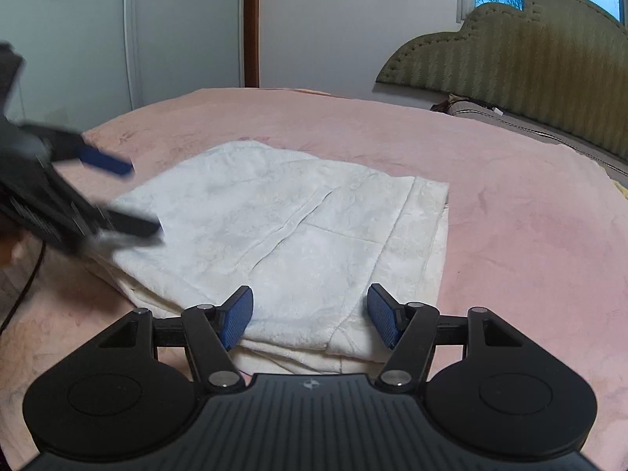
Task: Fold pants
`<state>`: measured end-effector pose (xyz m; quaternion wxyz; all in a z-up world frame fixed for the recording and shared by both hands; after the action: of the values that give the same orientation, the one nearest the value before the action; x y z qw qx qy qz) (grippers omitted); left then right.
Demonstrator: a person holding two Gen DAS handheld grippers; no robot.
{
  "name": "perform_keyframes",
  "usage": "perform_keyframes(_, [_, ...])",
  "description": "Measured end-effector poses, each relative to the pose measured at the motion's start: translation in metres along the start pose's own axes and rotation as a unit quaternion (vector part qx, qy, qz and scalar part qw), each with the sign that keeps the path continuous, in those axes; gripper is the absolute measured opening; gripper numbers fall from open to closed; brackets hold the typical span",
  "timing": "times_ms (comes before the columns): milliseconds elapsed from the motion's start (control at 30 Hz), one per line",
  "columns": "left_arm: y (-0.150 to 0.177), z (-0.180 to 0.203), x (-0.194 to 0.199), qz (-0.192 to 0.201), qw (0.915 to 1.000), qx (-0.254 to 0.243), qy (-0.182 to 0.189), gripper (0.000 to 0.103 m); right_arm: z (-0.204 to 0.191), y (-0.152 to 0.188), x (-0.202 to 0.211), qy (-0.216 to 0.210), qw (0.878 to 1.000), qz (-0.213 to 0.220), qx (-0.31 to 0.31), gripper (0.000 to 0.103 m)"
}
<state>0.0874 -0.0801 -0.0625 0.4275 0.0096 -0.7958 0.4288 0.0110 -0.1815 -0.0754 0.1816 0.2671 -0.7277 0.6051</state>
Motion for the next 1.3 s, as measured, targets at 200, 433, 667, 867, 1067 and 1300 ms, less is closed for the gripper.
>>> perform_keyframes(200, [-0.002, -0.009, 0.014, 0.04, 0.9989, 0.024, -0.01, 0.101, 0.011, -0.014, 0.002, -0.003, 0.999, 0.023, -0.04, 0.064])
perform_keyframes(433, [0.007, -0.014, 0.0, 0.004, 0.9977, 0.068, 0.003, 0.101, -0.005, 0.0, -0.017, 0.012, 1.0, -0.012, 0.008, 0.065])
perform_keyframes(667, [-0.038, -0.033, 0.006, 0.065, 0.9957, 0.034, -0.057, 0.103, 0.013, -0.061, -0.02, 0.002, 0.999, 0.031, -0.011, 0.065])
perform_keyframes(867, [-0.053, -0.055, -0.049, -0.008, 0.9954, 0.057, -0.077, 0.102, 0.02, -0.093, -0.084, -0.041, 0.998, -0.013, -0.052, 0.065])
perform_keyframes(1067, [-0.048, -0.053, -0.065, -0.035, 0.9943, 0.066, -0.075, 0.103, 0.022, -0.083, -0.111, -0.001, 0.998, -0.055, 0.008, 0.065])
perform_keyframes(1300, [-0.044, -0.052, -0.063, -0.034, 0.9942, 0.063, -0.081, 0.103, 0.008, -0.077, -0.095, 0.021, 0.998, -0.036, 0.037, 0.065])
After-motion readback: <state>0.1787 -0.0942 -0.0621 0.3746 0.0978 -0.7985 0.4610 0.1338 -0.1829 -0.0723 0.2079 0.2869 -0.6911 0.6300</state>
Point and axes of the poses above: each gripper's, at about its wrist camera, not at the fingertips, and x roughly against the way its jaws point, z to its right, y to its underside, the point moved 9 cm from there along -x, roughly the way its jaws point, and after that the axes turned 14 degrees about -x, right-handed, at the moved point
